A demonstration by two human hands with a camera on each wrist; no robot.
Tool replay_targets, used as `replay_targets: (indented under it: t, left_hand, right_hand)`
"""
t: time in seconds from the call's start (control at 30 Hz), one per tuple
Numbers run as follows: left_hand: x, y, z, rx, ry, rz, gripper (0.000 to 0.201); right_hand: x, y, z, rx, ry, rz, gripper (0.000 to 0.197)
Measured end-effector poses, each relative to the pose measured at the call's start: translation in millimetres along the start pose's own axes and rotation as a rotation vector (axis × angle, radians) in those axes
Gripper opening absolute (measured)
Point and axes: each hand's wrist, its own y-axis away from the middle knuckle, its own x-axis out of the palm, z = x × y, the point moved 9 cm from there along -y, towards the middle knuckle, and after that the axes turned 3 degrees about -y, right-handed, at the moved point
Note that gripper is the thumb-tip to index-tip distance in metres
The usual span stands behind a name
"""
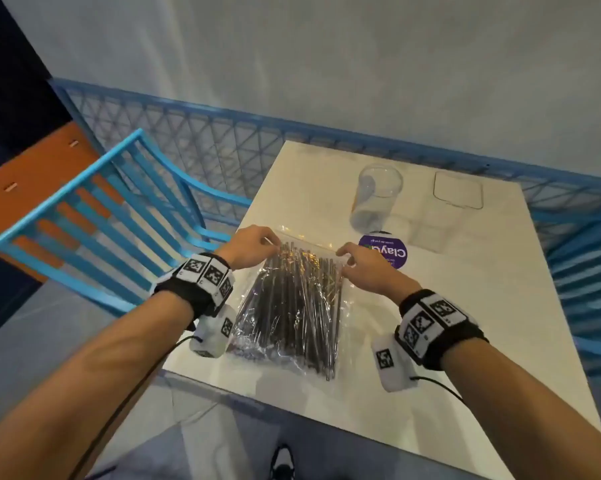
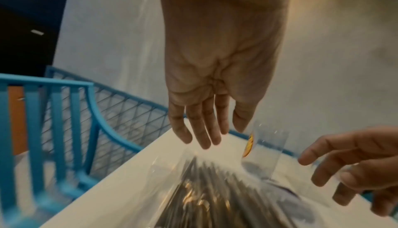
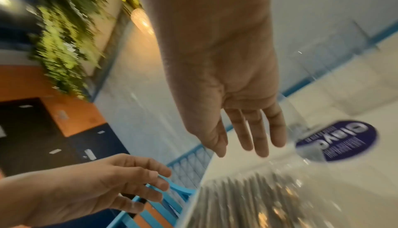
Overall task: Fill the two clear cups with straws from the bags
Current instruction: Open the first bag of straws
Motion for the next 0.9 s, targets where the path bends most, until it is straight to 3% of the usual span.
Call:
replay_targets:
  t: [0.17, 0.4, 0.63, 0.8, 0.9]
  left_hand:
    - [22, -17, 38, -0.122, -0.006, -0.007, 0.029]
    - [51, -30, 59, -0.222, -0.015, 0.011, 0.051]
    - [58, -41, 64, -0.226, 0.075, -0.038, 0.073]
    - [57, -41, 48, -0.18, -0.037, -0.099, 0.071]
    - [54, -44, 38, -0.13, 0.12, -0.136, 0.049]
  right_hand:
    - [35, -15, -24, 0.113, 0.036, 0.054, 0.05]
    - [68, -26, -35, 0.183, 0.055, 0.077, 0.082]
    - [86, -25, -46, 0.255, 0.008, 0.058, 0.082]
    - [72, -19, -53, 0.316, -0.264, -0.108, 0.098]
    - [49, -15, -57, 0.343, -0.366, -0.268, 0.087]
